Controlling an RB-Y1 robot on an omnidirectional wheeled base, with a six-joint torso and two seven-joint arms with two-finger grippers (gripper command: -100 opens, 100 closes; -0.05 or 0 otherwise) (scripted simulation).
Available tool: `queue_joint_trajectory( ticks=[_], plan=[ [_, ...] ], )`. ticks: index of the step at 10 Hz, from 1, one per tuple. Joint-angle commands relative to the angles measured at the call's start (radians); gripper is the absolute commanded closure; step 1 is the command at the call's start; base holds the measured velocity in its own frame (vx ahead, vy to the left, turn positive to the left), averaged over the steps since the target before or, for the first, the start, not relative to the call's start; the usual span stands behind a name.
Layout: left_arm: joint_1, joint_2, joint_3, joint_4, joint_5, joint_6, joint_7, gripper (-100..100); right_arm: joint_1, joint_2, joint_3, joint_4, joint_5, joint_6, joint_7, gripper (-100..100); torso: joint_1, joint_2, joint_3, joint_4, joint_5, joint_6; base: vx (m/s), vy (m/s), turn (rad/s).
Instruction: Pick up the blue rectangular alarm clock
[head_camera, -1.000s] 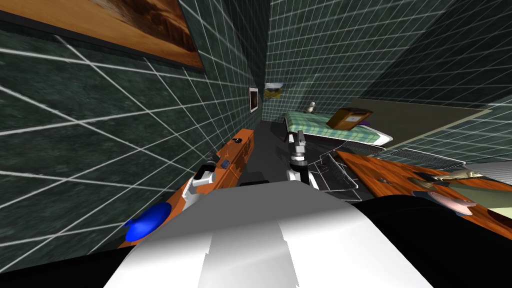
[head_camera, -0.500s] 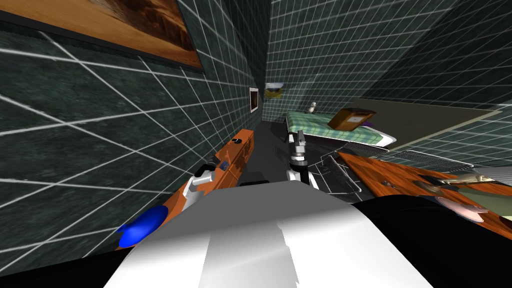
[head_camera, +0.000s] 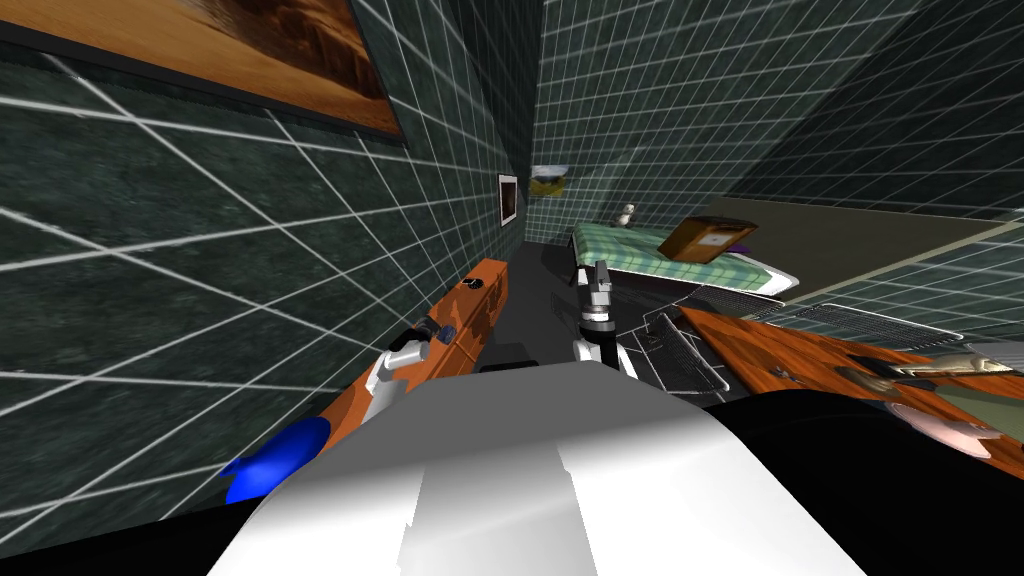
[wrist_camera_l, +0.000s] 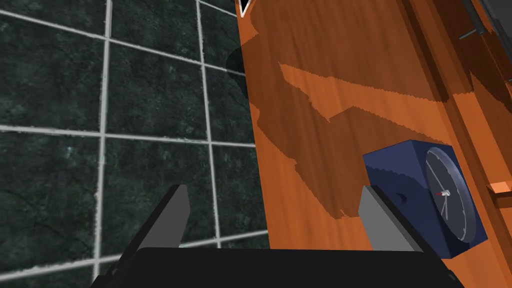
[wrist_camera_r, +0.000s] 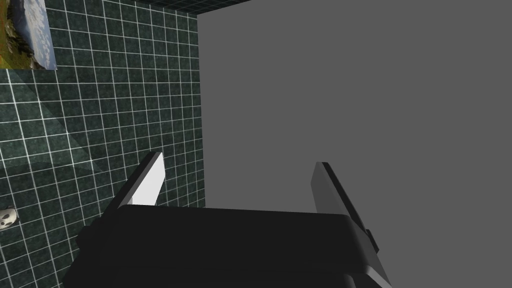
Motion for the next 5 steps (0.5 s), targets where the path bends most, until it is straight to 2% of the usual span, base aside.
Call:
queue_joint_trajectory(
  ticks=[1, 2, 3, 4, 5],
  plan=[
    [-0.019, 0.005, 0.010, 0.038, 0.023, 0.050, 0.031, -100, 0.000, 0.000, 0.000, 0.000, 0.000, 0.000, 0.000, 0, 0.000, 0.000, 0.000, 0.000, 0.000, 0.000, 0.059, -0.003, 0.013],
    [-0.019, 0.005, 0.010, 0.038, 0.023, 0.072, 0.031, -100, 0.000, 0.000, 0.000, 0.000, 0.000, 0.000, 0.000, 0, 0.001, -0.001, -0.001, 0.000, 0.000, 0.000, 0.049, -0.007, 0.003],
    [-0.033, 0.007, 0.019, 0.070, 0.042, 0.103, 0.058, -100, 0.000, 0.000, 0.000, 0.000, 0.000, 0.000, 0.000, 0, 0.000, -0.001, 0.000, 0.000, 0.000, 0.000, 0.045, -0.006, 0.015],
    [-0.033, 0.007, 0.019, 0.070, 0.042, 0.124, 0.058, -100, 0.000, 0.000, 0.000, 0.000, 0.000, 0.000, 0.000, 0, 0.001, -0.001, 0.000, 0.000, 0.000, 0.000, 0.038, -0.011, 0.004],
    [-0.048, 0.009, 0.027, 0.102, 0.060, 0.152, 0.083, -100, 0.000, 0.000, 0.000, 0.000, 0.000, 0.000, 0.000, 0, 0.000, 0.000, 0.000, 0.000, 0.000, 0.000, 0.043, -0.010, 0.010]
  ],
)
